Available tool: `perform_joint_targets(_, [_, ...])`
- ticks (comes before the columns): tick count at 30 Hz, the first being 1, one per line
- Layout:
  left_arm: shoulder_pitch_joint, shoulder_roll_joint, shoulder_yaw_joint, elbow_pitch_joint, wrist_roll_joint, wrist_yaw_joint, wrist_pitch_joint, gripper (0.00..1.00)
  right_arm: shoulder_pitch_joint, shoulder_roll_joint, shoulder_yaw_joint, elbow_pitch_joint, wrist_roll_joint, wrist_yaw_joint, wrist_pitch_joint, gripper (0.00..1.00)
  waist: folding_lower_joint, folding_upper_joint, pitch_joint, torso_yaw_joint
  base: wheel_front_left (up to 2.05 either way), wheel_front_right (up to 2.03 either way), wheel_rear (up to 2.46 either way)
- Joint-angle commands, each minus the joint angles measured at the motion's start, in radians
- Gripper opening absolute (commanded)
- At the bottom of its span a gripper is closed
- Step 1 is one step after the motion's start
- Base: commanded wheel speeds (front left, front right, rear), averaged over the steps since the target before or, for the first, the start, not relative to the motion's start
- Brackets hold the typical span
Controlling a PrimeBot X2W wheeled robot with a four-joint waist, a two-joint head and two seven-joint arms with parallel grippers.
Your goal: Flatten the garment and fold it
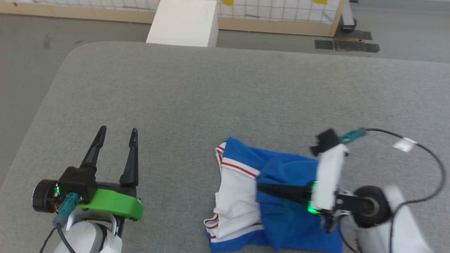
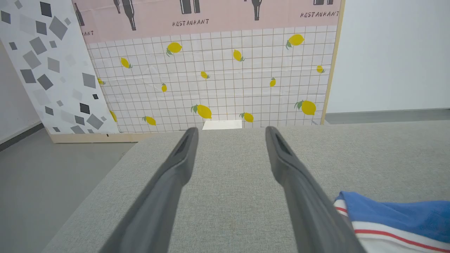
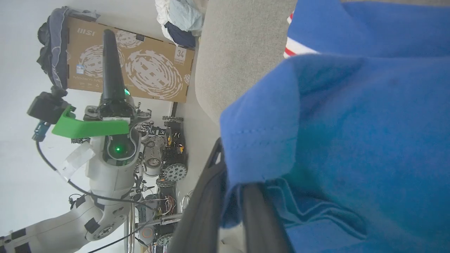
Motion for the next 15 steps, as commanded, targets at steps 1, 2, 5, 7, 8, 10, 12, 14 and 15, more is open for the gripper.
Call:
perform_joint_targets(1, [-0.020,-0.008,-0.001,0.007,0.007,-0.005,-0.008,1.00,-0.031,0.003,0.037,0.025,0.005,-0.001,-0.035,0.00,0.0000,0.0120,0.018,0.024,0.00,0.00,0.00])
perform_joint_targets(2, [-0.025,-0.012,-0.003,0.012,0.008,-0.008,-0.009,1.00,-0.046,0.003,0.066,0.052,-0.007,-0.001,-0.071,0.00,0.0000,0.0120,0.020,0.031,0.00,0.00,0.00])
perform_joint_targets(5, [-0.037,-0.020,-0.004,0.021,0.011,-0.017,-0.010,1.00,-0.085,0.003,0.124,0.128,-0.062,-0.001,-0.173,0.00,0.0000,0.0120,0.035,0.044,0.00,0.00,0.00])
perform_joint_targets(7, [-0.043,-0.024,-0.004,0.027,0.015,-0.020,-0.011,1.00,-0.109,0.003,0.161,0.187,-0.115,-0.001,-0.245,0.00,0.0000,0.0120,0.045,0.049,0.00,0.00,0.00])
perform_joint_targets(8, [-0.046,-0.026,-0.004,0.029,0.016,-0.023,-0.011,1.00,-0.119,0.003,0.175,0.223,-0.132,-0.001,-0.283,0.00,0.0000,0.0120,0.050,0.051,0.00,0.00,0.00])
perform_joint_targets(10, [-0.050,-0.030,-0.003,0.034,0.019,-0.028,-0.011,1.00,-0.137,0.003,0.213,0.281,-0.164,-0.001,-0.333,0.00,0.0000,0.0120,0.056,0.052,0.00,0.00,0.00])
perform_joint_targets(12, [-0.052,-0.034,-0.001,0.040,0.021,-0.032,-0.012,1.00,-0.150,0.003,0.246,0.326,-0.164,-0.001,-0.374,0.00,0.0000,0.0120,0.060,0.051,0.00,0.00,0.00])
perform_joint_targets(14, [-0.054,-0.036,0.003,0.045,0.023,-0.036,-0.012,1.00,-0.168,0.003,0.282,0.361,-0.168,-0.001,-0.412,0.34,0.0000,0.0120,0.061,0.046,0.00,0.00,0.00])
perform_joint_targets(15, [-0.053,-0.037,0.005,0.047,0.025,-0.038,-0.012,1.00,-0.176,0.003,0.300,0.376,-0.175,-0.001,-0.422,0.48,0.0000,0.0120,0.058,0.043,0.00,0.00,0.00])
